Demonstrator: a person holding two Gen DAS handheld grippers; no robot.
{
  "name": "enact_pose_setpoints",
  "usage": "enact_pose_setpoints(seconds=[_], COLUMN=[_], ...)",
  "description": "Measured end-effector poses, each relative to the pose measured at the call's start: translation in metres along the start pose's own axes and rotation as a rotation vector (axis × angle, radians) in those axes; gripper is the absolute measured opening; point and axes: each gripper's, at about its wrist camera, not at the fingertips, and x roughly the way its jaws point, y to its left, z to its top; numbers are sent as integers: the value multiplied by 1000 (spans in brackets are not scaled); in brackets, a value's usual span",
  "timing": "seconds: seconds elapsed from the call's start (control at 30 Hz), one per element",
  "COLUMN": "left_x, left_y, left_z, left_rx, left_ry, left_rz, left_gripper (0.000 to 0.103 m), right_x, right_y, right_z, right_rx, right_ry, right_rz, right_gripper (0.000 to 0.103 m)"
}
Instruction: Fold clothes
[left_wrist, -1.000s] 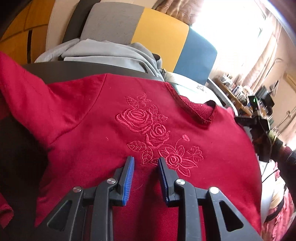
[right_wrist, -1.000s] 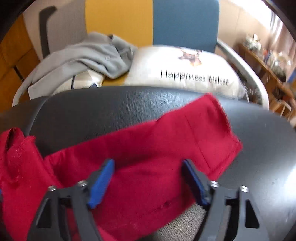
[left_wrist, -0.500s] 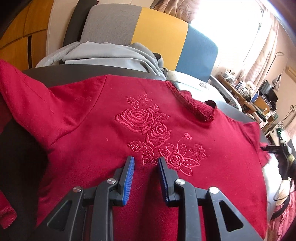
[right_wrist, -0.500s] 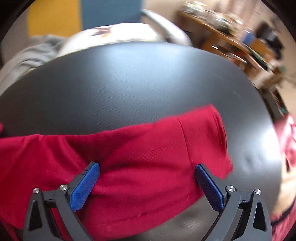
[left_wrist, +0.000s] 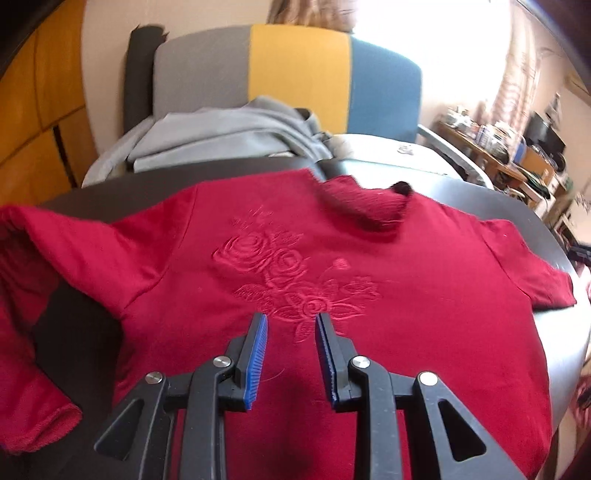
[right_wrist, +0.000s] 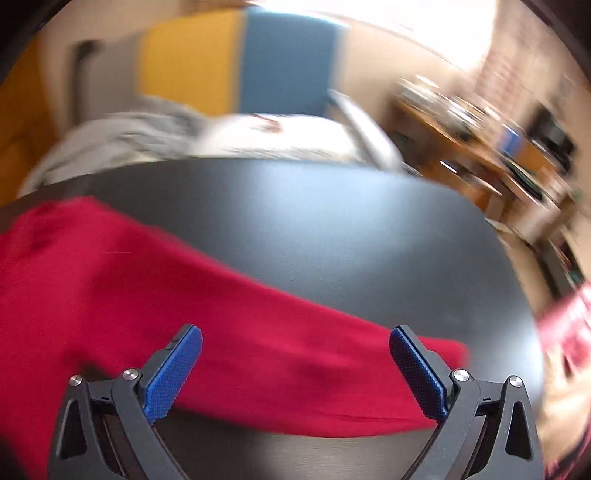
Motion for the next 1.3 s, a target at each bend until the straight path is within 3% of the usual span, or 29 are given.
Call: enact_pose_setpoints(seconds=[0.13, 0.23, 0.37, 0.43, 0.57, 0.73, 0.87, 1.0, 1.13, 1.3], left_x=[-5, 7, 34, 49, 67, 81, 82, 83, 51, 11], left_y=[-4, 5, 27, 36, 37, 35, 45, 42, 51, 62], left_z=[4, 2, 5, 7, 24, 37, 34, 39, 26, 4], left_rx=[31, 22, -67, -123, -159, -171, -221, -199, -206, -212], left_ry=[-20, 5, 42, 43, 7, -14, -30, -13, -32, -55], left_rz=[8, 31, 50, 32, 24, 56, 0, 12, -15, -44], left_gripper=[28, 28, 28, 31, 32, 32, 32, 32, 32, 32], right_x=[-7, 8, 44, 77, 106, 120, 127, 138, 126, 62], right_y=[117, 204, 271, 267, 256, 251, 249, 251, 255, 247], right_z=[6, 2, 4, 15, 38, 59, 67, 84, 85, 25], right_rx=[-127, -226, -306, -215, -151, -179, -246, -272, -294, -325], right_ry=[-59, -8, -9, 46, -13, -27, -54, -49, 21, 20], right_rz=[299, 483, 371, 359, 310, 306, 340, 358, 309, 452], right_gripper=[102, 102, 102, 103, 103, 103, 103, 103, 103, 103])
